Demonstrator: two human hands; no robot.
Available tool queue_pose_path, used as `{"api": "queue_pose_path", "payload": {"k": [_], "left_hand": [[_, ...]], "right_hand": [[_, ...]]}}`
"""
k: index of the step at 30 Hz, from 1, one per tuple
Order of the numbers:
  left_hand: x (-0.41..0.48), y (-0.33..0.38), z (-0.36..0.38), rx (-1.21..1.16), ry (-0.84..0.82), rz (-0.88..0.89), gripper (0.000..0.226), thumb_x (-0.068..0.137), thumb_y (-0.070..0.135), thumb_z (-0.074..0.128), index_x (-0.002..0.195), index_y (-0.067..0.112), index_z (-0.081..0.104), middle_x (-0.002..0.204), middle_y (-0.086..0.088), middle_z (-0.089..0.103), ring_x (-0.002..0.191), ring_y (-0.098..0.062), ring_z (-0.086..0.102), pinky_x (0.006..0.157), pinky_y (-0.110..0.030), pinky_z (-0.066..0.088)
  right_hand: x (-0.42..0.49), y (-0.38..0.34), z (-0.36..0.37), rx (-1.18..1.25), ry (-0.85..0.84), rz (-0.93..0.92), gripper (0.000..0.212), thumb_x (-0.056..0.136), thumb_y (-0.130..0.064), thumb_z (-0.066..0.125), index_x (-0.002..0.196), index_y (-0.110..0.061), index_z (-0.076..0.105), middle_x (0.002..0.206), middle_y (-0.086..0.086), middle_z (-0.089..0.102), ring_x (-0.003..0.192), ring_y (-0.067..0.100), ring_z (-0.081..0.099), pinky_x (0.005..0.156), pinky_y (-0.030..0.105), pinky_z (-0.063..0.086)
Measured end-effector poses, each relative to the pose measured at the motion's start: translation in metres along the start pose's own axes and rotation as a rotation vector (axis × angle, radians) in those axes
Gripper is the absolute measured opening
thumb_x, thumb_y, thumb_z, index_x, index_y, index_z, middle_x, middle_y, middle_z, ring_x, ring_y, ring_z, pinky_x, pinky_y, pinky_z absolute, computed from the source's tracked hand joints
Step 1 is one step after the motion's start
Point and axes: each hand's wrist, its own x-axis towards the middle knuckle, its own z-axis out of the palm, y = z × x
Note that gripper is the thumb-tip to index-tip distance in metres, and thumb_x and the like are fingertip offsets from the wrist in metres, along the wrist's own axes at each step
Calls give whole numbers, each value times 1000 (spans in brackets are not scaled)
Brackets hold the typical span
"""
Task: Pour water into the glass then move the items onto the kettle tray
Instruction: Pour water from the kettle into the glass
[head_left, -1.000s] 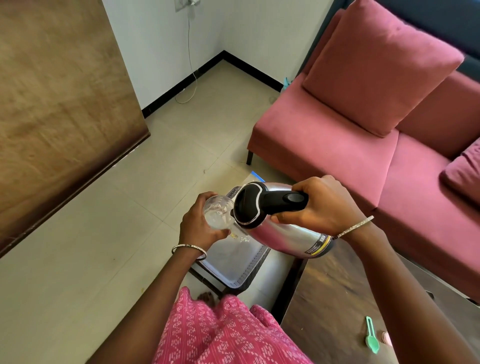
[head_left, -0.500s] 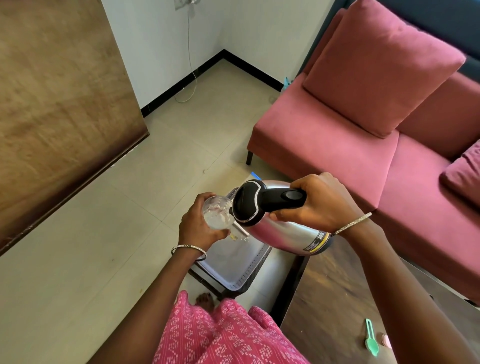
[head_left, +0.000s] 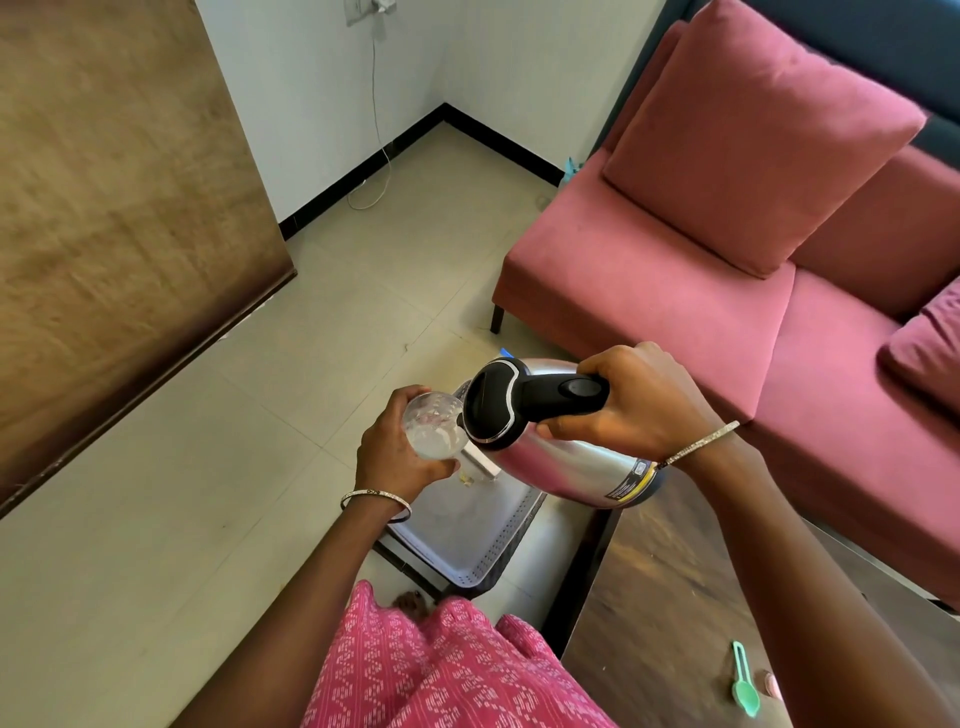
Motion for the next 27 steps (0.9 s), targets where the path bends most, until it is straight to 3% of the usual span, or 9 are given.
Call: {"api": "queue_pose_path", "payload": {"k": [20,27], "left_hand": [[-8,-2,0,1,-10,-15,92,43,26,95,121,30,46,111,15,56,95,-12,56,76,-19,48],[-12,-2,0,6,-12,-27,93,45,27,95,123,30,46,118,8,59,97,-15,57,80,-25,54]], "right_hand": [[-9,-3,-2,-9,17,-15,54,57,-69,71,48,-24,43,44,-4,43,44,12,38,46,27,26],[-13,-5,-4,-13,9,-14,54,57,-69,71,48,-25,42,44,-2,43,44,11,37,46,29,27]]}}
